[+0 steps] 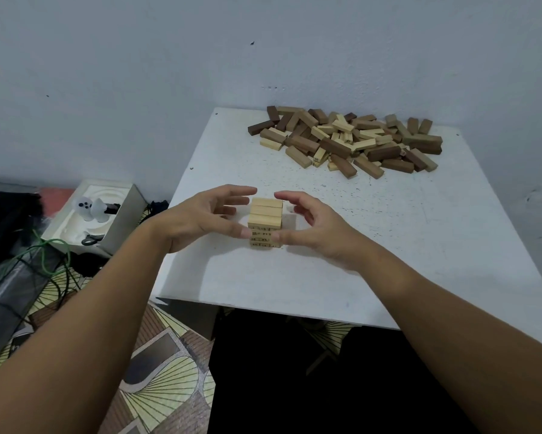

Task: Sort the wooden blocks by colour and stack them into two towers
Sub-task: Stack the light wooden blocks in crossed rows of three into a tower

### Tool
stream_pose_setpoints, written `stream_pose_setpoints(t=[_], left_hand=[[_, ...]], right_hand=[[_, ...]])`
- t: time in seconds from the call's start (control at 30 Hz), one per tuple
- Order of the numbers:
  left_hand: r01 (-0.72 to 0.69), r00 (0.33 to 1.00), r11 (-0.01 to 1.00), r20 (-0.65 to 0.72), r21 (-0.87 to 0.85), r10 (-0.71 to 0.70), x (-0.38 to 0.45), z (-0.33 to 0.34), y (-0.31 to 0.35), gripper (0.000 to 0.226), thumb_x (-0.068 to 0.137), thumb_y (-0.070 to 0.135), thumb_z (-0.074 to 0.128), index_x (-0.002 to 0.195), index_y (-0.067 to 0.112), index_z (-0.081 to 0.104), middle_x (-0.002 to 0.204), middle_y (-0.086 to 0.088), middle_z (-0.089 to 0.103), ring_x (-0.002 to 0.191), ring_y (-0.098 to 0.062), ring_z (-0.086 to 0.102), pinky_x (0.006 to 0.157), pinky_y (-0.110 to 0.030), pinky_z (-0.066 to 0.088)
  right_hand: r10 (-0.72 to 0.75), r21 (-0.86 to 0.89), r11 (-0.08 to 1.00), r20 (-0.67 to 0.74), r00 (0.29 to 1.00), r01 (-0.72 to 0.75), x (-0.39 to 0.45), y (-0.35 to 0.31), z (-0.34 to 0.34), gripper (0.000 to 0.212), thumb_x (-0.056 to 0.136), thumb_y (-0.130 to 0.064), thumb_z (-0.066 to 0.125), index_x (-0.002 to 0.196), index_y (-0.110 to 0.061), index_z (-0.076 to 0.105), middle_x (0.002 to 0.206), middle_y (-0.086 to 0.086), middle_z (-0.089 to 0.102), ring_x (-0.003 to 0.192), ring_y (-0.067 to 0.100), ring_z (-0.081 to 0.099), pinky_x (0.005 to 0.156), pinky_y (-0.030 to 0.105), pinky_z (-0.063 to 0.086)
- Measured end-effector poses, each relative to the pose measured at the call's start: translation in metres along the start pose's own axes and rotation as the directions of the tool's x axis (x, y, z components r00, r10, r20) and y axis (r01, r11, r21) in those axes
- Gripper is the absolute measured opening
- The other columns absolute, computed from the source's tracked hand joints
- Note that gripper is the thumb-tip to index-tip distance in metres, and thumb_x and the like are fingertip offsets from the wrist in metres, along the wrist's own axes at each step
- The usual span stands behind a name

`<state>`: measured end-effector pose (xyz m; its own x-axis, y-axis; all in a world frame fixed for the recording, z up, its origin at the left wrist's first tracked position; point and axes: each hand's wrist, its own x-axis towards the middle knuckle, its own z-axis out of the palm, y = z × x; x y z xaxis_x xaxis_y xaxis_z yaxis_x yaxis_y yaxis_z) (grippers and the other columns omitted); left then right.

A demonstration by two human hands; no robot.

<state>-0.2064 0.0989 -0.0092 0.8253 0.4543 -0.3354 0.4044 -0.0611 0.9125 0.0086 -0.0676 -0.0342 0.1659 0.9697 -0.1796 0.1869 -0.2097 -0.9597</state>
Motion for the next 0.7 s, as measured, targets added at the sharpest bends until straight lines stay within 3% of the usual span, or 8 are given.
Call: stream_pose_setpoints(t=[0.17, 0.37, 0.53, 0.7], left_hand=[[-0.018, 1.000, 1.000, 0.011, 0.020, 0.018, 0.005, 0.002, 0.002, 0.080, 0.061, 0.034, 0.096, 0.135, 0.041, 0.065, 0.142, 0.008, 0.062, 0.139, -0.027, 0.044, 0.120, -0.053, 0.036], [-0.038, 0.999, 0.999, -0.032, -0.001, 0.038, 0.004, 0.007, 0.000, 0.064, 0.070, 0.026, 0.090, 0.129, 0.035, 0.070, 0.134, 0.009, 0.068, 0.138, -0.027, 0.044, 0.121, -0.048, 0.035], [-0.075, 0.997, 0.997, -0.029, -0.036, 0.074, 0.006, 0.009, -0.002, 0.059, 0.073, 0.023, 0.089, 0.129, 0.030, 0.071, 0.134, 0.004, 0.069, 0.138, -0.027, 0.048, 0.122, -0.052, 0.034], [-0.078, 0.997, 0.995, -0.028, -0.059, 0.077, 0.006, 0.010, -0.002, 0.057, 0.073, 0.021, 0.089, 0.127, 0.027, 0.072, 0.132, 0.001, 0.070, 0.136, -0.028, 0.052, 0.120, -0.053, 0.037]], right_hand=[[-0.033, -0.023, 0.999, -0.024, 0.999, 0.032, 0.004, 0.006, 0.002, 0.077, 0.063, -0.053, 0.094, 0.132, -0.053, 0.059, 0.144, -0.003, 0.048, 0.140, 0.016, 0.042, 0.112, 0.048, 0.046], [-0.044, -0.008, 0.999, -0.039, 0.998, 0.044, 0.004, 0.007, 0.002, 0.062, 0.074, -0.044, 0.089, 0.130, -0.050, 0.061, 0.142, -0.002, 0.050, 0.137, 0.016, 0.042, 0.109, 0.047, 0.049], [-0.046, 0.002, 0.999, -0.050, 0.998, 0.046, 0.003, 0.006, 0.003, 0.057, 0.078, -0.039, 0.088, 0.129, -0.049, 0.062, 0.142, -0.002, 0.050, 0.136, 0.014, 0.042, 0.108, 0.039, 0.049], [-0.045, -0.001, 0.999, -0.046, 0.998, 0.045, 0.005, 0.005, 0.003, 0.057, 0.078, -0.041, 0.088, 0.129, -0.048, 0.062, 0.140, -0.001, 0.050, 0.134, 0.015, 0.044, 0.108, 0.042, 0.050]])
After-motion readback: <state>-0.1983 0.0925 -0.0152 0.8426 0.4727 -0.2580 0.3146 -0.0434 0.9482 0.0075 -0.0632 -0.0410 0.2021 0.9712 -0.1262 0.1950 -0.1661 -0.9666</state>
